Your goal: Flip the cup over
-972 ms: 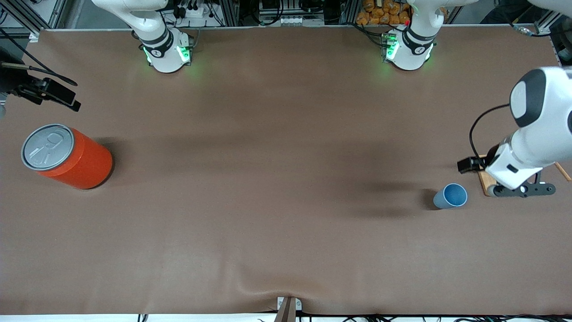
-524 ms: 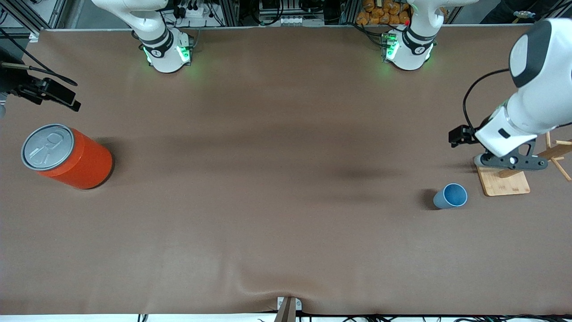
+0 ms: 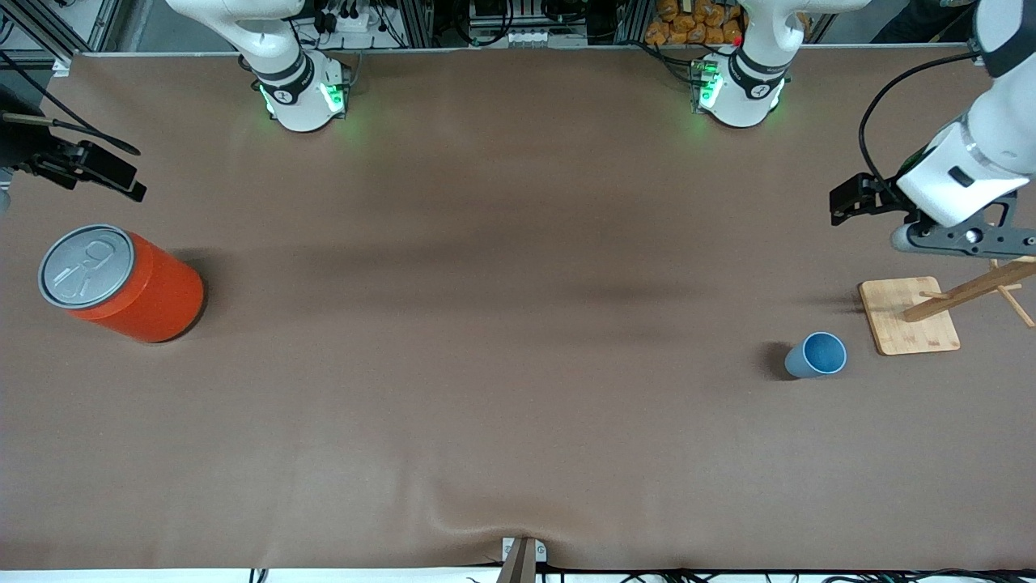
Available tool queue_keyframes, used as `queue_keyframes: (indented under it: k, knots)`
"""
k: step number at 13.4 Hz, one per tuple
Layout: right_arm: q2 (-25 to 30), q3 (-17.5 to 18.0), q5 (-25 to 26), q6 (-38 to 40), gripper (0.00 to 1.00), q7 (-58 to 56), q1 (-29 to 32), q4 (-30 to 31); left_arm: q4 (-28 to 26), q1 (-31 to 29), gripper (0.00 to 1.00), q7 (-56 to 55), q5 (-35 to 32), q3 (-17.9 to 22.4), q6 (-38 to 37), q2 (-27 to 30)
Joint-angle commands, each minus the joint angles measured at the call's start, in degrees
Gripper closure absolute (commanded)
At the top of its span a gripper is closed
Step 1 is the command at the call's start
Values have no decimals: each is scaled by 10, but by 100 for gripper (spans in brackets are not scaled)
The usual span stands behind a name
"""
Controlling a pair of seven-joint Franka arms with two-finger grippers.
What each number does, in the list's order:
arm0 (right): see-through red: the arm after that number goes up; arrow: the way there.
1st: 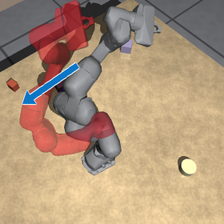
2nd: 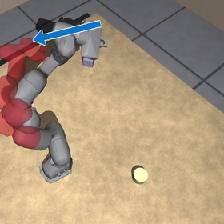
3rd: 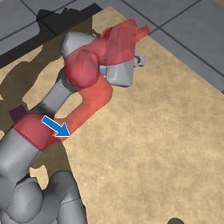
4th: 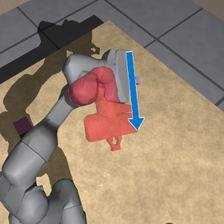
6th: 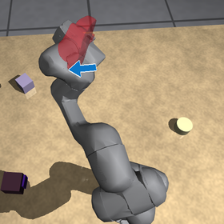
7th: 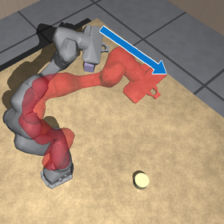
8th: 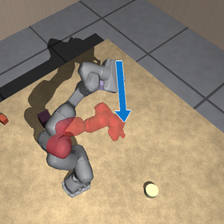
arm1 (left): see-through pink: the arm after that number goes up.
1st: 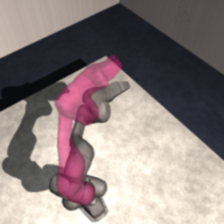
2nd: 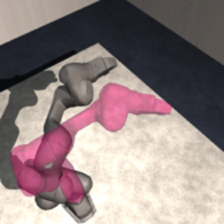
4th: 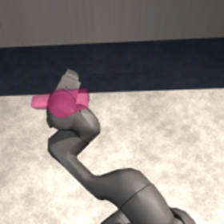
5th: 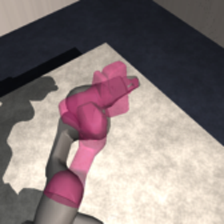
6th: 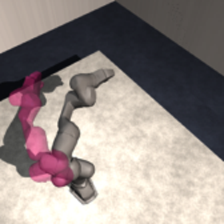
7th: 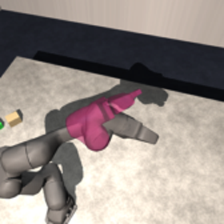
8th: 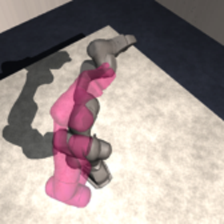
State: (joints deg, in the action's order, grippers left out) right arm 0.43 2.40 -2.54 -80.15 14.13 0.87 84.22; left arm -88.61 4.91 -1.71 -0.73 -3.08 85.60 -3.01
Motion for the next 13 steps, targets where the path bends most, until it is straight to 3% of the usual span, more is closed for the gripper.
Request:
queue_keyframes:
  k: [1, 6, 13]
  knots:
    - [0, 5, -10, 5, 0, -8, 8, -7, 15, 4, 0, 6, 13, 8, -38, 7]
    - [0, 2, 1, 1, 0, -149, 11, -7, 24, -10, 0, -35, 13, 12, -47, 40]
    - [0, 1, 0, 2, 0, -154, 12, -7, 21, -22, 0, -33, 3, 12, -47, 45]
